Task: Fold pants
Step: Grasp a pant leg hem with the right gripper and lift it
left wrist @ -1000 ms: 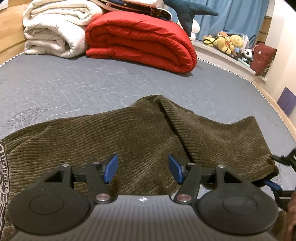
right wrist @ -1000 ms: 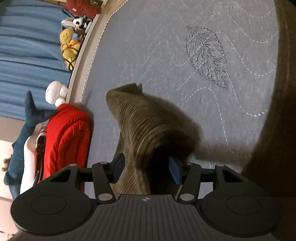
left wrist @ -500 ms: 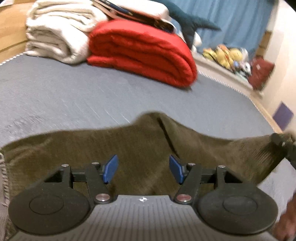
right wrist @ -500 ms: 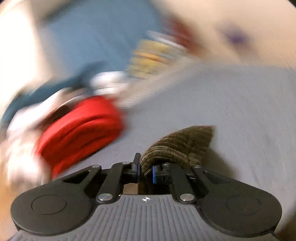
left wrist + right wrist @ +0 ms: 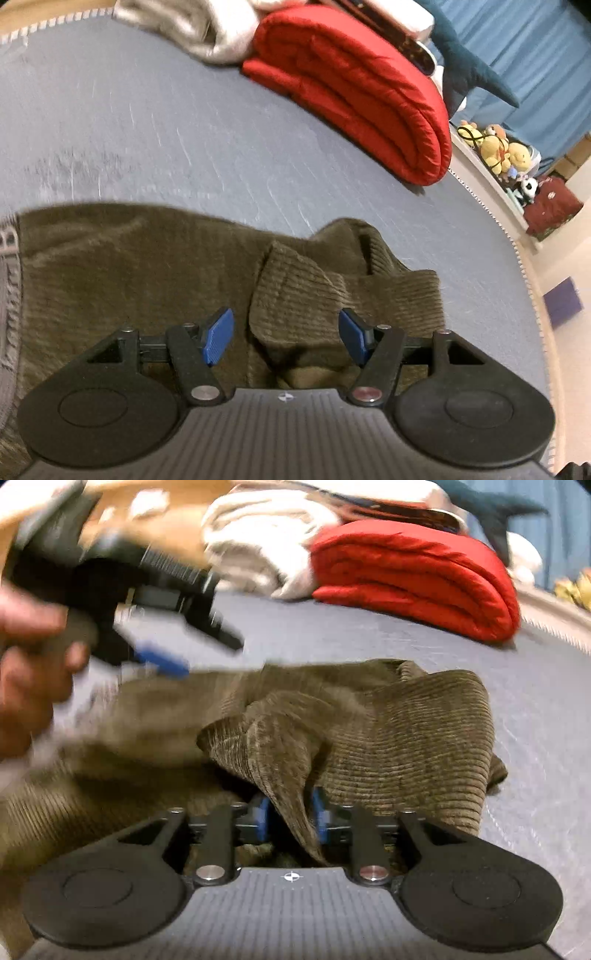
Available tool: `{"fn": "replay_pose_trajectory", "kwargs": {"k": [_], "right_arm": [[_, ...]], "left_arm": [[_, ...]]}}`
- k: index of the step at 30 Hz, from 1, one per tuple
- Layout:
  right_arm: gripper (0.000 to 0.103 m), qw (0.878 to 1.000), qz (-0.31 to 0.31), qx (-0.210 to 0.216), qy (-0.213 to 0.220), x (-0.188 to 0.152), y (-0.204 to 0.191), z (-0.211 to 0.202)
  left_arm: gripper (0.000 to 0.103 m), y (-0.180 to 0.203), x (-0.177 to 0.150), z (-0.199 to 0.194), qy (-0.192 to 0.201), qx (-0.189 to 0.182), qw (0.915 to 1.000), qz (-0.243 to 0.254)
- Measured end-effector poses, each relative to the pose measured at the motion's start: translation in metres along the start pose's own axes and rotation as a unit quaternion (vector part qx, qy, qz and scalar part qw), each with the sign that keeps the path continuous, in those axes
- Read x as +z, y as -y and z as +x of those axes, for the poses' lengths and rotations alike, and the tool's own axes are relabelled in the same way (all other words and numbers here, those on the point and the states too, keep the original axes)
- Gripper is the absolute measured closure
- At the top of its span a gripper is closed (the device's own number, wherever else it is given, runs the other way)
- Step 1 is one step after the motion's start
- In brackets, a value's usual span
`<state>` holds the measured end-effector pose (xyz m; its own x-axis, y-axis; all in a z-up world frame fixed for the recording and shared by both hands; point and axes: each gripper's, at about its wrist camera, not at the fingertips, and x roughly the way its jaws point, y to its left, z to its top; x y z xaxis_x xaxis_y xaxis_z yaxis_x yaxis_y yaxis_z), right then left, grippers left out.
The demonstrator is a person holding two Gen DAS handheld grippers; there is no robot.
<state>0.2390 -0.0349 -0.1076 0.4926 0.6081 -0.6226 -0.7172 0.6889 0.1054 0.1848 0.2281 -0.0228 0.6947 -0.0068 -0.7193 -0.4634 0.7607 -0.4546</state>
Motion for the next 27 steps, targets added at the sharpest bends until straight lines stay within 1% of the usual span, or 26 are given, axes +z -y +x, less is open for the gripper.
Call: {"fn": "replay_pose_trajectory", "kwargs": {"k": [1,4,6,8,9,12,13,15,17,19,20,21,22,24,25,26,27], "right_arm": [[0.06,1.0,0.002,-0.002,0.006,0.002,-0.002,-0.003],[0.057,1.0,-0.02,-0.003,0.017,0.002,-0.011,-0.012],[0.055,0.999,-0.046,-0.003,0.019,0.005,-0.021,-0.011],[0.053,0.997,-0.069,0.007,0.022,0.006,-0.028,-0.008],[0.05,0.997,-0.077,0.01,0.022,0.006,-0.033,-0.006],[0.041,0.995,-0.096,0.009,0.012,0.003,-0.047,0.008],[0.041,0.994,-0.108,0.009,0.004,0.001,-0.053,0.013],[0.041,0.989,-0.146,-0.006,-0.009,-0.006,-0.065,0.024],[0.041,0.982,-0.184,-0.03,-0.009,-0.012,-0.076,0.029],[0.042,0.976,-0.211,-0.05,0.003,-0.012,-0.085,0.03],[0.044,0.973,-0.225,-0.059,0.011,-0.012,-0.089,0.03],[0.046,0.966,-0.247,-0.072,0.022,-0.013,-0.095,0.03],[0.05,0.957,-0.274,-0.085,0.031,-0.014,-0.101,0.031],[0.082,0.938,-0.33,-0.099,0.025,-0.018,-0.113,0.035],[0.088,0.931,-0.351,-0.099,0.021,-0.019,-0.117,0.037],[0.092,0.924,-0.369,-0.098,0.022,-0.02,-0.121,0.035],[0.094,0.922,-0.374,-0.097,0.029,-0.017,-0.122,0.031]], "left_arm": [[0.035,-0.006,0.001,0.002,-0.008,-0.005,0.9998,-0.017],[0.035,-0.023,0.003,0.007,-0.026,-0.006,0.9978,-0.062],[0.035,-0.036,0.005,0.01,-0.038,-0.008,0.9945,-0.097],[0.035,-0.049,0.004,0.015,-0.055,-0.014,0.9899,-0.13],[0.035,-0.055,0.004,0.017,-0.059,-0.012,0.9877,-0.144],[0.035,-0.06,0.007,0.015,-0.053,0.0,0.9872,-0.15],[0.035,-0.059,0.007,0.013,-0.05,-0.002,0.9877,-0.148],[0.035,-0.059,0.008,0.011,-0.047,-0.005,0.9883,-0.145],[0.034,-0.057,0.008,0.01,-0.049,-0.006,0.9883,-0.145],[0.034,-0.057,0.007,0.011,-0.051,-0.007,0.9877,-0.147],[0.034,-0.056,0.007,0.012,-0.051,-0.006,0.9877,-0.148],[0.034,-0.057,0.006,0.011,-0.051,-0.006,0.9876,-0.148],[0.034,-0.057,0.006,0.011,-0.051,-0.006,0.9876,-0.148],[0.034,-0.057,0.007,0.011,-0.05,-0.007,0.9876,-0.149],[0.034,-0.057,0.007,0.011,-0.049,-0.007,0.9876,-0.149],[0.034,-0.057,0.008,0.011,-0.047,-0.007,0.9875,-0.15],[0.034,-0.058,0.009,0.01,-0.045,-0.007,0.9871,-0.153]]}}
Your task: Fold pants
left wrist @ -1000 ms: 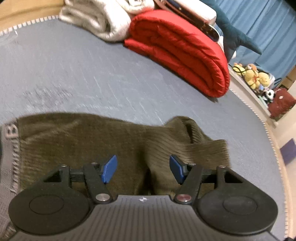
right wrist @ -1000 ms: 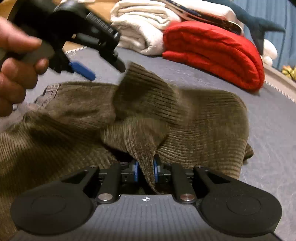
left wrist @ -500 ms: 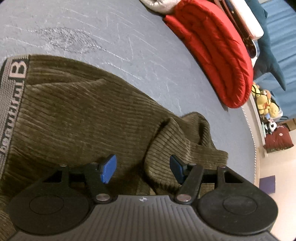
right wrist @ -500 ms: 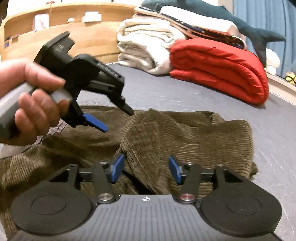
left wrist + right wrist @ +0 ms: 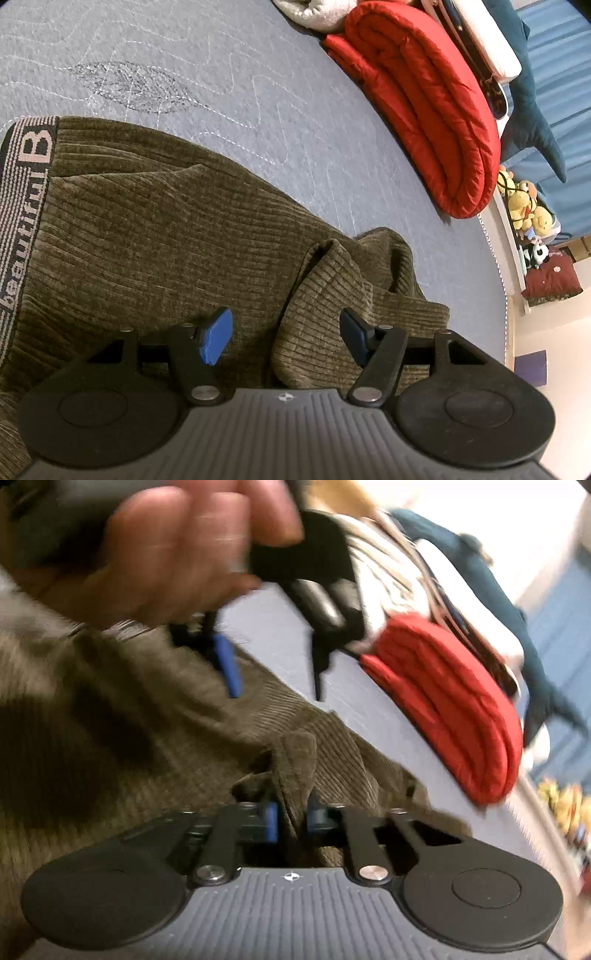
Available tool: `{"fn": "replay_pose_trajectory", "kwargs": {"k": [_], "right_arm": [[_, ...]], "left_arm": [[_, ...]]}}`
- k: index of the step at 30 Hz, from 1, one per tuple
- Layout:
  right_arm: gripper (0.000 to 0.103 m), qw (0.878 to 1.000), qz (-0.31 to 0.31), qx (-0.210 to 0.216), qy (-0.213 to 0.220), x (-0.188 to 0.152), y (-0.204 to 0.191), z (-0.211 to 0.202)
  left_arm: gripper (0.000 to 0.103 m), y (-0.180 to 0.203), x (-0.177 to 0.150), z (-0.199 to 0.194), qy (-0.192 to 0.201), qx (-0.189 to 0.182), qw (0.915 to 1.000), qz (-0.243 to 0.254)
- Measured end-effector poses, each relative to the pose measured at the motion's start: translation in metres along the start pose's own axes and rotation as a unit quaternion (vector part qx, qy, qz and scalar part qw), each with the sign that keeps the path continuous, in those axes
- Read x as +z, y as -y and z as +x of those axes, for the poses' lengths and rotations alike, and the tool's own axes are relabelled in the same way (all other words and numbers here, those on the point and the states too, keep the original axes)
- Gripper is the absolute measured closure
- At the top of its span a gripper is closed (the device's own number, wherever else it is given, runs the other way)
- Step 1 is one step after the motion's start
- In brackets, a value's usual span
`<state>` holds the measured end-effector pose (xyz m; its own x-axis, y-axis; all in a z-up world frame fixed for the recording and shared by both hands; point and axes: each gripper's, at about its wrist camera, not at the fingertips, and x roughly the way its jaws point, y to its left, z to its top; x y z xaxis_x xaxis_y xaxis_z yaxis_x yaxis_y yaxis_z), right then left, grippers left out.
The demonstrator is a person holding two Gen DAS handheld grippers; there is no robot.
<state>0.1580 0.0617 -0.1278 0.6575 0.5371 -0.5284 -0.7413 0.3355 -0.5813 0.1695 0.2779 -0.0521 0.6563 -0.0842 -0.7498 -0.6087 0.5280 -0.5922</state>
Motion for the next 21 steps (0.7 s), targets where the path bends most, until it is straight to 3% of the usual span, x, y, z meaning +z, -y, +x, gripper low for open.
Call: {"fn": "replay_pose_trajectory", "kwargs": {"k": [1,3,5,7,8,9,12,13,15,17,19,21], "right_arm": [[0.094,1.0,0.015,-0.006,0.009,0.005,0.009,-0.005],[0.094,0.993,0.105,-0.035,0.032,0.018,0.052,-0.022],[0.094,0.97,0.224,-0.073,0.063,0.022,0.11,-0.044],[0.094,0.915,0.367,-0.135,0.094,0.009,0.18,-0.074],[0.094,0.879,0.436,-0.16,0.109,-0.005,0.211,-0.09],[0.094,0.838,0.497,-0.19,0.121,-0.022,0.237,-0.106],[0.094,0.695,0.642,-0.293,0.139,-0.096,0.301,-0.161],[0.095,0.663,0.662,-0.323,0.136,-0.119,0.312,-0.175],[0.095,0.609,0.682,-0.387,0.121,-0.167,0.331,-0.205],[0.095,0.583,0.689,-0.418,0.103,-0.207,0.344,-0.225],[0.095,0.559,0.701,-0.434,0.084,-0.244,0.352,-0.24],[0.095,0.551,0.714,-0.428,0.061,-0.284,0.361,-0.243]], "left_arm": [[0.034,-0.002,0.001,-0.002,0.005,0.0,1.0,-0.006],[0.034,-0.005,0.005,-0.01,0.028,0.0,0.9994,-0.019],[0.034,-0.005,0.009,-0.022,0.062,0.006,0.9979,-0.019],[0.034,-0.001,0.011,-0.034,0.101,0.012,0.9948,-0.008],[0.034,0.002,0.012,-0.038,0.114,0.013,0.9934,0.0],[0.034,0.005,0.012,-0.041,0.123,0.012,0.9923,0.009],[0.034,0.015,0.009,-0.041,0.127,0.008,0.9914,0.033],[0.034,0.019,0.008,-0.041,0.126,0.007,0.9912,0.04],[0.034,0.027,0.004,-0.039,0.123,0.0,0.9907,0.059],[0.034,0.037,-0.002,-0.038,0.118,-0.013,0.9886,0.093],[0.034,0.057,-0.014,-0.031,0.102,-0.032,0.9817,0.157],[0.034,0.081,-0.034,-0.021,0.073,-0.056,0.9663,0.241]]}}
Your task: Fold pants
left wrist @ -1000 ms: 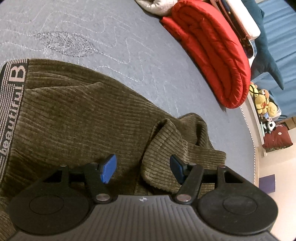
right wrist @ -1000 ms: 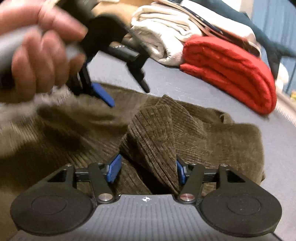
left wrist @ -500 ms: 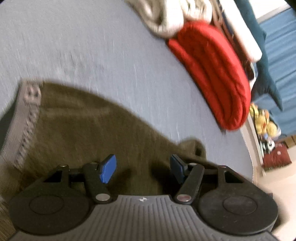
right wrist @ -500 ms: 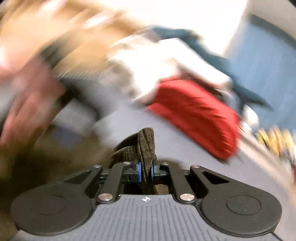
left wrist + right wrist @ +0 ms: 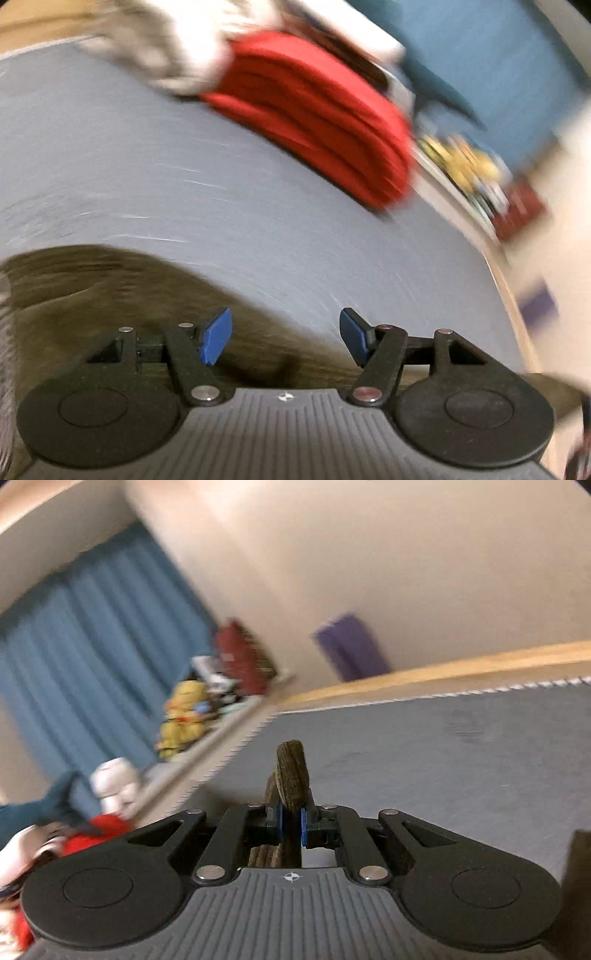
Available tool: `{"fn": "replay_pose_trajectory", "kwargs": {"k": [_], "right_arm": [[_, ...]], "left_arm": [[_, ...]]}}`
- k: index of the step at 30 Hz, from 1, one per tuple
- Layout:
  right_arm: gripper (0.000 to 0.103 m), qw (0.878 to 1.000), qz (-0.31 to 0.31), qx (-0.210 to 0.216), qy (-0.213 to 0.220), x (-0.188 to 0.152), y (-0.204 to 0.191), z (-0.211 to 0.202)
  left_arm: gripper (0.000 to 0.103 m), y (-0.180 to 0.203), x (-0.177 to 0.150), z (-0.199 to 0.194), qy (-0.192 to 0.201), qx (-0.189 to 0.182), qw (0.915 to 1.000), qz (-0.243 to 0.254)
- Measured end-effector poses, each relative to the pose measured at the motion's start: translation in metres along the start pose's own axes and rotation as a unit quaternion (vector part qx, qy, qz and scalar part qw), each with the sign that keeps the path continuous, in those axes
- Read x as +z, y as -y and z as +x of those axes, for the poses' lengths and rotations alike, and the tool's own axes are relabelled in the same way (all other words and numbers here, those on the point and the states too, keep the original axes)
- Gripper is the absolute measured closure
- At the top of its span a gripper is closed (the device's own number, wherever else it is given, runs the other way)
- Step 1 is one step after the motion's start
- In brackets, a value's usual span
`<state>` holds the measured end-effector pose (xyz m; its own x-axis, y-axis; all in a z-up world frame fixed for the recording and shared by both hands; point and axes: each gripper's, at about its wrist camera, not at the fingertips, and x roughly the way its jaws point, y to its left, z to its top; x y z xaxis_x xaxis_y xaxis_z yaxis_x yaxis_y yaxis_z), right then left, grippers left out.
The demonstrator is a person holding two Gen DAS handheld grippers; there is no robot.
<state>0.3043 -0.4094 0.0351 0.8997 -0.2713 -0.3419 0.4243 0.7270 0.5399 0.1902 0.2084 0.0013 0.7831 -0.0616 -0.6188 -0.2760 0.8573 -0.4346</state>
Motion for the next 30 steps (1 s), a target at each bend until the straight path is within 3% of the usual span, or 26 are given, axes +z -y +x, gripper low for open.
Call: {"fn": "replay_pose_trajectory", "kwargs": {"k": [3,5,7,11,14,17,19,21,23,25,26,28,30], "right_arm": [[0.095,0.998,-0.014,-0.016,-0.067,-0.007,0.033,0.041],[0.095,0.994,-0.024,-0.029,-0.098,-0.021,0.046,0.059],[0.095,0.994,-0.037,-0.03,-0.103,-0.03,0.05,0.066],[0.095,0.994,-0.031,-0.012,-0.104,-0.034,0.058,0.065],[0.095,0.994,-0.015,0.002,-0.107,-0.025,0.057,0.059],[0.095,0.996,0.003,0.051,-0.076,-0.004,0.045,0.033],[0.095,0.995,0.004,0.095,-0.033,0.011,0.037,0.008],[0.095,0.993,0.005,0.121,0.009,0.018,0.038,-0.018],[0.095,0.997,0.001,0.077,-0.006,0.014,0.052,-0.021],[0.095,0.996,-0.04,-0.02,-0.072,-0.004,0.069,-0.007],[0.095,0.989,-0.058,-0.069,-0.118,-0.016,0.081,0.003],[0.09,0.972,-0.049,-0.126,-0.192,-0.036,0.107,0.014],[0.079,0.965,-0.05,-0.167,-0.195,-0.042,0.121,0.006]], "left_arm": [[0.034,0.036,-0.025,0.021,-0.066,-0.061,0.9906,0.103],[0.034,0.056,-0.046,0.034,-0.122,-0.095,0.9744,0.163],[0.034,0.066,-0.062,0.042,-0.157,-0.102,0.9619,0.199],[0.033,0.074,-0.079,0.054,-0.197,-0.105,0.9449,0.239],[0.033,0.08,-0.093,0.063,-0.197,-0.059,0.935,0.289],[0.034,0.087,-0.108,0.067,-0.186,-0.022,0.9197,0.345],[0.046,0.089,-0.113,0.067,-0.176,0.0,0.9065,0.384],[0.086,0.086,-0.114,0.064,-0.165,0.025,0.8959,0.412],[0.094,0.08,-0.103,0.056,-0.165,0.016,0.9013,0.4],[0.095,0.075,-0.088,0.04,-0.16,-0.006,0.9083,0.386],[0.095,0.073,-0.084,0.032,-0.162,-0.019,0.9078,0.387],[0.095,0.066,-0.078,0.017,-0.166,-0.042,0.9049,0.39],[0.094,0.057,-0.071,0.008,-0.171,-0.063,0.9068,0.38]]}}
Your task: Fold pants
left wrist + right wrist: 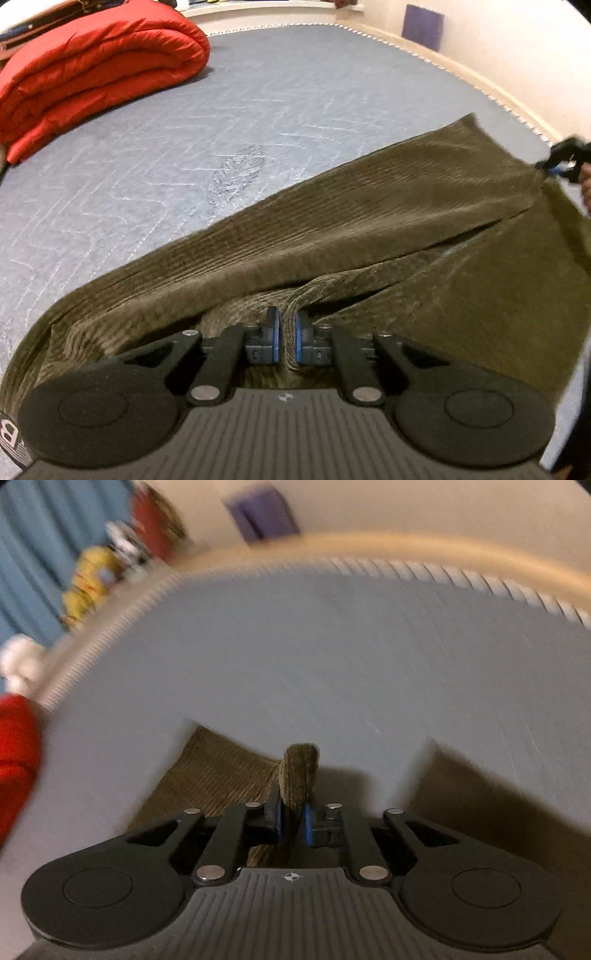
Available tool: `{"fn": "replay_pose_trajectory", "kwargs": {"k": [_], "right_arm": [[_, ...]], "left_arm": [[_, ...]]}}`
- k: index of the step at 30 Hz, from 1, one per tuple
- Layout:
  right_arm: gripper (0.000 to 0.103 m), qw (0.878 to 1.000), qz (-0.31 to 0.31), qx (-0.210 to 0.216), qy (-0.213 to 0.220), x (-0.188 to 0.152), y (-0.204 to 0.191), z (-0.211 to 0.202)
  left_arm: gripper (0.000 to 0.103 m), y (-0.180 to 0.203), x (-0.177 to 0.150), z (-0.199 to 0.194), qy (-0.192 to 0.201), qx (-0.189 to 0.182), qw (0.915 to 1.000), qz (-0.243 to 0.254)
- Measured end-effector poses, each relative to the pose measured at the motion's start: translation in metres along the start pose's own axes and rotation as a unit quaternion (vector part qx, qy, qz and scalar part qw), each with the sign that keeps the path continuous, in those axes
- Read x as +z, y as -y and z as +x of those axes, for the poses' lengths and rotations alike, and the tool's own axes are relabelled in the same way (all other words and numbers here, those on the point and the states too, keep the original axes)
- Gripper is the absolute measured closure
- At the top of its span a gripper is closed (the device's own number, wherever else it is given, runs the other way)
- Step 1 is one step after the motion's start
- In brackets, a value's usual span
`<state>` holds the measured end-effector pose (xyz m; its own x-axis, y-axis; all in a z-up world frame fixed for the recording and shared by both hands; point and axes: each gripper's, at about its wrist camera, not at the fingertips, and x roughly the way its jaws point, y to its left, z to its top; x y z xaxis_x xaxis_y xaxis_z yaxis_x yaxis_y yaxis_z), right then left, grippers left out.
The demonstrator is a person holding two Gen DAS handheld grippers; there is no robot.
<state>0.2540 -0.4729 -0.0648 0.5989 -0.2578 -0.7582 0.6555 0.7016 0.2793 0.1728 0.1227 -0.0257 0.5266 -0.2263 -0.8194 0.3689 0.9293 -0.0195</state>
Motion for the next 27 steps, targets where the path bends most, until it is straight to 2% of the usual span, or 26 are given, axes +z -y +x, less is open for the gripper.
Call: {"fn": "replay_pose_trajectory", "kwargs": {"k": [2,3,4,6,8,9,11,14,16,19,20,22,23,24,27], "right_arm": [[0.069,0.999,-0.001,-0.027,0.04,-0.001,0.001,-0.015],[0.062,0.998,-0.006,-0.026,0.065,0.001,-0.003,-0.024],[0.06,0.996,-0.015,-0.016,0.084,0.002,-0.008,-0.031],[0.058,0.991,-0.06,0.03,0.118,0.01,-0.034,-0.042],[0.049,0.983,-0.116,0.075,0.124,0.017,-0.064,-0.038],[0.045,0.979,-0.137,0.097,0.113,0.02,-0.079,-0.03],[0.044,0.975,-0.17,0.117,0.077,0.027,-0.106,0.0],[0.044,0.97,-0.225,0.08,0.044,0.035,-0.136,0.055],[0.044,0.965,-0.251,0.064,0.031,0.036,-0.143,0.08],[0.041,0.956,-0.289,0.049,-0.019,0.035,-0.137,0.115],[0.042,0.954,-0.294,0.047,-0.025,0.034,-0.132,0.121],[0.058,0.952,-0.299,0.065,-0.015,0.032,-0.133,0.124],[0.079,0.949,-0.308,0.066,-0.002,0.032,-0.135,0.122],[0.095,0.948,-0.311,0.066,0.011,0.034,-0.136,0.122],[0.098,0.953,-0.282,0.084,0.069,0.043,-0.14,0.115]], "left_arm": [[0.093,-0.012,0.003,-0.008,0.016,-0.025,0.9993,-0.022],[0.092,-0.013,0.005,-0.015,0.036,-0.039,0.9978,-0.038],[0.089,-0.02,0.007,-0.025,0.064,-0.054,0.9945,-0.063],[0.069,-0.039,0.01,-0.04,0.121,-0.094,0.9802,-0.126],[0.064,-0.049,0.012,-0.044,0.154,-0.104,0.9673,-0.173],[0.064,-0.051,0.013,-0.041,0.158,-0.103,0.9643,-0.186],[0.064,-0.051,0.016,-0.031,0.15,-0.079,0.9657,-0.197],[0.064,-0.046,0.018,-0.014,0.125,-0.052,0.9698,-0.203],[0.064,-0.048,0.018,-0.008,0.117,-0.043,0.9699,-0.209],[0.062,-0.056,0.014,-0.011,0.119,-0.024,0.9691,-0.215],[0.062,-0.058,0.014,-0.014,0.119,-0.021,0.968,-0.22],[0.062,-0.065,0.013,-0.013,0.119,-0.008,0.9649,-0.234],[0.062,-0.068,0.013,-0.014,0.121,0.002,0.9632,-0.24],[0.062,-0.071,0.014,-0.015,0.123,0.008,0.962,-0.243],[0.062,-0.073,0.014,-0.019,0.129,0.031,0.9578,-0.255]]}}
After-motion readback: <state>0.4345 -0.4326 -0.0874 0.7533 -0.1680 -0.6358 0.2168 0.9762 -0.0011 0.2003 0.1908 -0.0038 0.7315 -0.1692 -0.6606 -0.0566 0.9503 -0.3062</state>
